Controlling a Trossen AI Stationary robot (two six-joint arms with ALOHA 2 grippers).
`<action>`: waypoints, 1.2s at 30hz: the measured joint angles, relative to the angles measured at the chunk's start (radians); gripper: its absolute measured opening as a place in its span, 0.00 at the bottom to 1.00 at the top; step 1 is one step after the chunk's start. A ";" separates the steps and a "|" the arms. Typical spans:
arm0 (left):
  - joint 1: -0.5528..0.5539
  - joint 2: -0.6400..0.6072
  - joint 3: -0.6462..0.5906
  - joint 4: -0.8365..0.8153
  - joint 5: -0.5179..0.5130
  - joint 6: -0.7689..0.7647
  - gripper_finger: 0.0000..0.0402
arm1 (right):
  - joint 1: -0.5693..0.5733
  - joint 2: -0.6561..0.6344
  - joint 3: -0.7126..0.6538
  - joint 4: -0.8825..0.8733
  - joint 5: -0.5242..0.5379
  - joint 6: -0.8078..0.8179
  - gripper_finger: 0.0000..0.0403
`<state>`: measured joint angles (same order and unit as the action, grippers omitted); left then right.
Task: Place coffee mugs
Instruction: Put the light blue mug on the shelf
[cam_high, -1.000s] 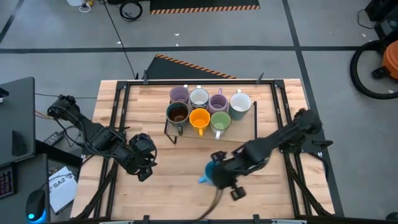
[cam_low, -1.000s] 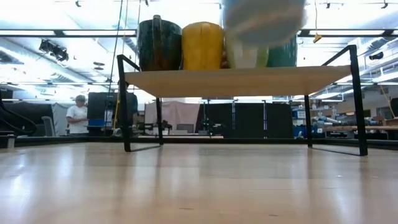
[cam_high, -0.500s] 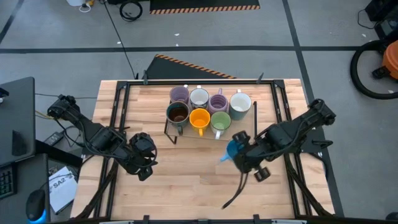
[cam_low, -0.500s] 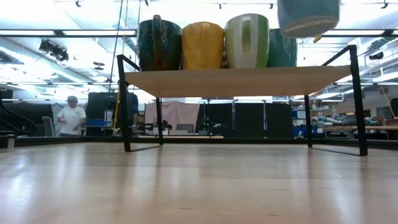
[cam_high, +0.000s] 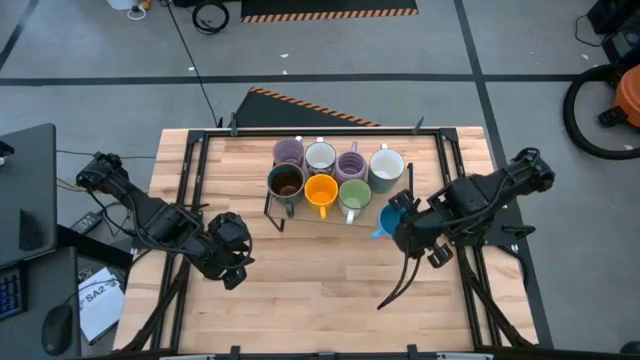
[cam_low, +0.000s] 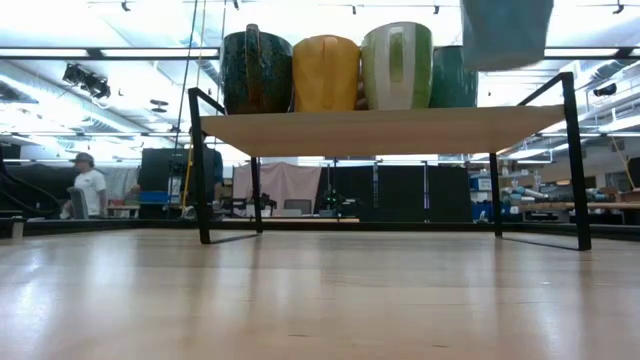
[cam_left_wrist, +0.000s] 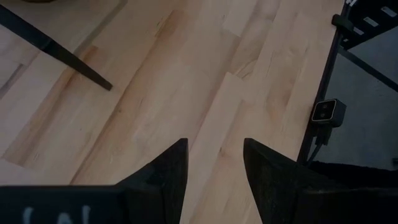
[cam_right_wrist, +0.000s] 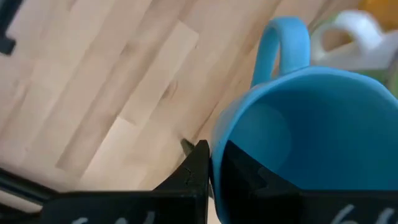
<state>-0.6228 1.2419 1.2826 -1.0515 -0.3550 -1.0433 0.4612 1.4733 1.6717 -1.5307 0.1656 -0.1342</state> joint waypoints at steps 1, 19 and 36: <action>0.000 0.000 0.000 0.000 0.000 0.000 0.40 | -0.003 -0.013 -0.028 0.012 0.007 -0.011 0.08; 0.015 0.000 0.000 0.001 -0.078 -0.053 0.40 | -0.154 -0.189 -0.328 0.197 0.029 -0.176 0.14; 0.015 0.000 0.000 0.002 -0.078 -0.052 0.40 | -0.203 -0.191 -0.325 0.175 0.055 -0.153 0.22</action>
<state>-0.6079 1.2423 1.2826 -1.0500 -0.4330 -1.0951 0.2577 1.2827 1.3468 -1.3557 0.2203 -0.2871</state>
